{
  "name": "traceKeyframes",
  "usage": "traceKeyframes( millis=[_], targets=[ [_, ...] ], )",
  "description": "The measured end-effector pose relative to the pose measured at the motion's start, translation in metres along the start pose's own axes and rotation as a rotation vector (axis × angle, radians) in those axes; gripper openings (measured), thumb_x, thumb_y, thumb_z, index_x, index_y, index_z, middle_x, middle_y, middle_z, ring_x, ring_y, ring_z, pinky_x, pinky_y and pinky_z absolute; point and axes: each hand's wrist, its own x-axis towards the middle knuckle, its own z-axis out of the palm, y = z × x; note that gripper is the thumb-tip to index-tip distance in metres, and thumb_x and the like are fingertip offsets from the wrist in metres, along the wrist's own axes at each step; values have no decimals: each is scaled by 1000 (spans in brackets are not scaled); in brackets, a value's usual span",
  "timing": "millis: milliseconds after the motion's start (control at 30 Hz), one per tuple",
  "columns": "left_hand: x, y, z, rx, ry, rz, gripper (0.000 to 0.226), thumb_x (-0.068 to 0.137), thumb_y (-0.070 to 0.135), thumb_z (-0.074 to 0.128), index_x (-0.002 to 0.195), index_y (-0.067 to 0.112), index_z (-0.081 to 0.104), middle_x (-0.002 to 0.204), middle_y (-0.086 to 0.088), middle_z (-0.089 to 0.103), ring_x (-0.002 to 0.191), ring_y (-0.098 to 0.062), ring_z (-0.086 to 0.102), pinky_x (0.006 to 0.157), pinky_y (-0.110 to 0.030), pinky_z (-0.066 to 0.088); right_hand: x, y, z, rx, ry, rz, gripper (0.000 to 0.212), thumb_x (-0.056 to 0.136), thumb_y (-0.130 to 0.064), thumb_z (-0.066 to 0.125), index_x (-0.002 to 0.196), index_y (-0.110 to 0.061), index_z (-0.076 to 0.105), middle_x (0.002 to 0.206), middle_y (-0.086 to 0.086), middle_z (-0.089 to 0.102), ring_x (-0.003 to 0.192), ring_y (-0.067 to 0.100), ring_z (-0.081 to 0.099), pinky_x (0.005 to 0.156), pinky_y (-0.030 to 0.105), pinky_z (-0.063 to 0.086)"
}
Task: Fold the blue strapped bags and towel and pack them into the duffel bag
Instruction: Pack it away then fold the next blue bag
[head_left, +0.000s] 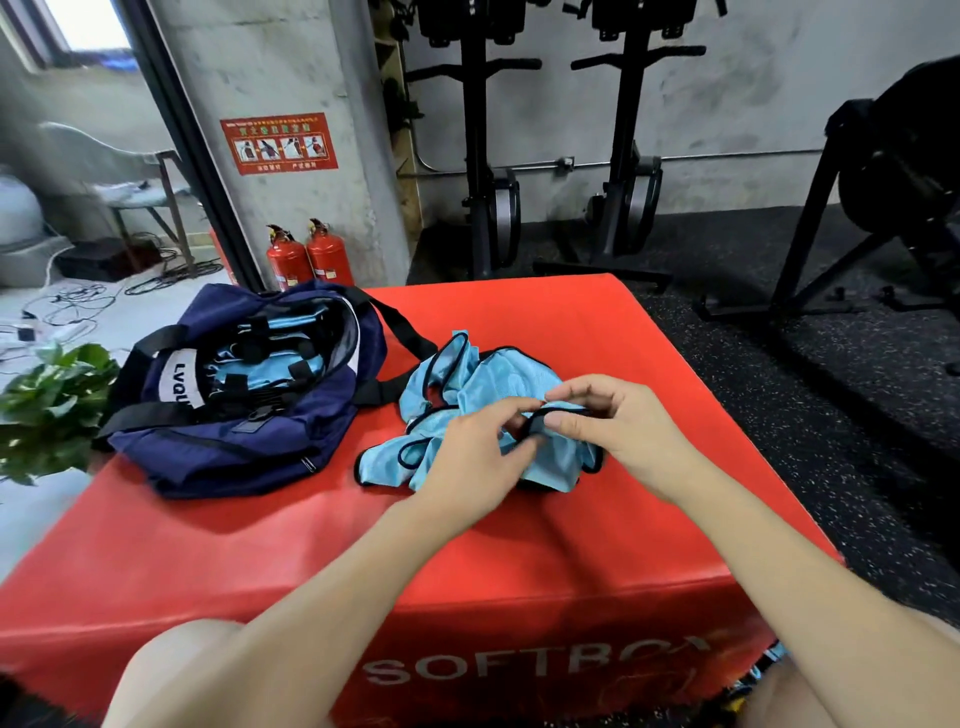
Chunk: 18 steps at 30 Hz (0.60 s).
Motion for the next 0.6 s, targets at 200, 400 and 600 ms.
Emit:
traceKeyframes(
  millis=[200, 400, 600],
  targets=[
    [19, 11, -27, -191, 106, -128, 13, 88, 15, 74, 85, 27, 73, 81, 17, 71, 69, -2, 62, 69, -22, 49, 15, -4, -6, -129, 112, -8, 26, 79, 6, 78, 92, -15, 74, 83, -5, 73, 76, 2, 66, 73, 18, 50],
    [59, 29, -79, -186, 204, -87, 14, 86, 10, 75, 85, 24, 73, 81, 7, 75, 80, -10, 69, 81, -27, 55, 46, -65, -9, -189, 178, -117, 20, 85, -1, 75, 90, -20, 77, 86, 6, 77, 75, 7, 63, 73, 30, 53],
    [114, 78, -138, -18, 296, 9, 10, 85, 20, 77, 87, 28, 72, 82, 10, 73, 81, -6, 68, 81, -23, 52, 94, -161, -12, -323, 272, -374, 16, 90, -14, 71, 92, -28, 78, 90, 0, 78, 85, 15, 69, 85, 37, 53]
  ],
)
